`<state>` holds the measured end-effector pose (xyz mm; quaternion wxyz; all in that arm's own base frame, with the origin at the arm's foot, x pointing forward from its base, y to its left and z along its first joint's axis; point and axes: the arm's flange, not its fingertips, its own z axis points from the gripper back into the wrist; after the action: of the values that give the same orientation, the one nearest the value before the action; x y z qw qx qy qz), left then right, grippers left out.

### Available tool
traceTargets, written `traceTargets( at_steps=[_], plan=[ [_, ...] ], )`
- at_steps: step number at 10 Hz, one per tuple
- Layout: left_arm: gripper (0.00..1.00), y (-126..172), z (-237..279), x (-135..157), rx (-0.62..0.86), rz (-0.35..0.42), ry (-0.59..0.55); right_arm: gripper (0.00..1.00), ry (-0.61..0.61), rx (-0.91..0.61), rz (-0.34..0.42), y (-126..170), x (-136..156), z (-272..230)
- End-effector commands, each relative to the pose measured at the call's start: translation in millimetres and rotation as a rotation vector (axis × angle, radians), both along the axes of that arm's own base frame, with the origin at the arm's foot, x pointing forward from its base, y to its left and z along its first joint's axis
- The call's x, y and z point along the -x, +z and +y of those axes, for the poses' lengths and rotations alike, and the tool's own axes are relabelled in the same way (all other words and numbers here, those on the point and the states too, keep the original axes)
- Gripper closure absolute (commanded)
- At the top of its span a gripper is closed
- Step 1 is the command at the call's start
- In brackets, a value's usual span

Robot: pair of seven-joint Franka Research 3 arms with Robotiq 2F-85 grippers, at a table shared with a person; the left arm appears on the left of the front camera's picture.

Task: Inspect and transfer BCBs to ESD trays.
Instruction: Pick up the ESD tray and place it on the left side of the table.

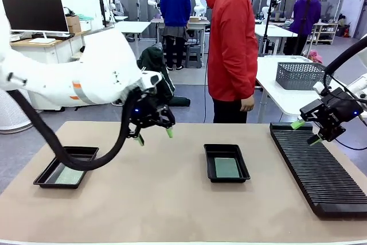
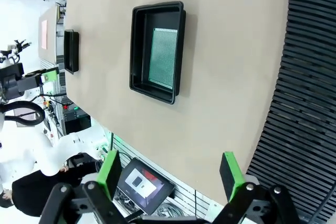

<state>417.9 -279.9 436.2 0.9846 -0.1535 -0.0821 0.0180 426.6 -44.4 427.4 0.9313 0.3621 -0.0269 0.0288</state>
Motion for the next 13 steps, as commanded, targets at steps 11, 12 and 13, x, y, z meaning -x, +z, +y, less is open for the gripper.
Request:
traceTargets(
  at_steps=[11, 12, 13],
  plan=[
    [0.0, -54, -176, -63, -0.192, 0.035, -0.044, 0.0, -0.008, 0.003, 0.001, 2, 2, 4],
    [0.0, -62, -184, -66, -0.201, 0.047, -0.053, 0.0, -0.008, 0.003, 0.001, 2, 2, 4],
    [0.0, -72, -191, -69, -0.219, 0.059, -0.054, 0.0, -0.008, 0.003, 0.001, 2, 2, 4]
  ],
)
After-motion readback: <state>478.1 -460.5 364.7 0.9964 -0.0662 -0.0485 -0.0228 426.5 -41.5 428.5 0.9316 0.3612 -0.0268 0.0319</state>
